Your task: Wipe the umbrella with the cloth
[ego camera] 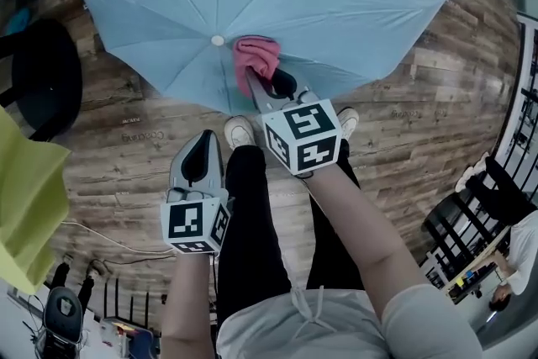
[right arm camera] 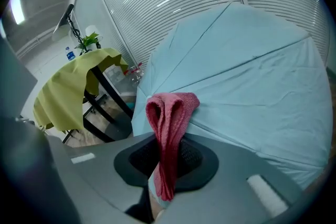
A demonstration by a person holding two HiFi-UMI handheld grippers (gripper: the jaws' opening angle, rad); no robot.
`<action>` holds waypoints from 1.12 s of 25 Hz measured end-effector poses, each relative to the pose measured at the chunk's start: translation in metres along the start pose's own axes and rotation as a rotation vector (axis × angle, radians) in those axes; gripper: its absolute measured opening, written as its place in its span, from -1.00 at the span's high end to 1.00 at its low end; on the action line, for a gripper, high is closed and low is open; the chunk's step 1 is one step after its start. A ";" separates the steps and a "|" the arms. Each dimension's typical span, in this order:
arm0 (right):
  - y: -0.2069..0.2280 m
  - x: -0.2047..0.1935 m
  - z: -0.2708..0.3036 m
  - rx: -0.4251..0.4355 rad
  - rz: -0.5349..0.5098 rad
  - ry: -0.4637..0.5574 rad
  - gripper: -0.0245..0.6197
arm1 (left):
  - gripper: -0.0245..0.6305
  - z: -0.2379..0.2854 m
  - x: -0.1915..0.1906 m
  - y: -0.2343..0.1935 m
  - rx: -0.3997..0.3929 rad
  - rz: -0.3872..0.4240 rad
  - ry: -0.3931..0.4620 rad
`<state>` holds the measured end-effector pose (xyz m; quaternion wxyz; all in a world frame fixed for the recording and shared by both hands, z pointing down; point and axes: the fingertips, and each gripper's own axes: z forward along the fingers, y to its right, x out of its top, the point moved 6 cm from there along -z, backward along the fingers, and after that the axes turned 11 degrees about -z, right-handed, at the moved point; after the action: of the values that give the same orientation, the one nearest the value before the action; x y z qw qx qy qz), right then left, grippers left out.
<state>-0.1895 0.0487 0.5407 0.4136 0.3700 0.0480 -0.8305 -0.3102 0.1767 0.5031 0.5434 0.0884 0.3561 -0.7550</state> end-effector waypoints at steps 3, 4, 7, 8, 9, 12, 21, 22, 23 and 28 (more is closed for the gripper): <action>0.018 -0.007 -0.008 -0.003 0.007 0.002 0.75 | 0.90 0.013 -0.003 0.014 -0.014 0.005 -0.013; 0.024 -0.009 -0.011 -0.006 0.014 0.004 0.75 | 0.90 0.017 -0.004 0.019 -0.019 0.013 -0.018; 0.040 -0.014 -0.018 -0.003 0.030 0.004 0.75 | 0.90 0.027 -0.006 0.032 -0.026 0.035 -0.031; 0.045 -0.015 -0.020 0.003 0.034 0.001 0.75 | 0.90 0.030 -0.006 0.036 -0.024 0.038 -0.034; 0.048 -0.016 -0.021 0.010 0.036 -0.004 0.75 | 0.90 0.034 -0.007 0.040 -0.021 0.039 -0.038; 0.061 -0.020 -0.030 0.022 0.041 -0.014 0.75 | 0.90 0.043 -0.010 0.055 -0.012 0.040 -0.046; 0.108 -0.046 -0.063 0.021 0.074 -0.022 0.75 | 0.90 0.070 -0.023 0.107 -0.018 0.060 -0.069; 0.114 -0.050 -0.067 0.016 0.080 -0.023 0.75 | 0.90 0.073 -0.025 0.114 -0.023 0.062 -0.072; 0.120 -0.053 -0.072 0.011 0.087 -0.024 0.75 | 0.90 0.077 -0.027 0.122 -0.027 0.063 -0.074; 0.158 -0.068 -0.095 -0.022 0.119 -0.020 0.75 | 0.90 0.092 -0.041 0.160 -0.059 0.089 -0.101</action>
<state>0.0052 0.0270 0.5526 0.4666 0.3596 0.0309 -0.8075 -0.1293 0.1243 0.5207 0.5962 0.0497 0.3459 -0.7228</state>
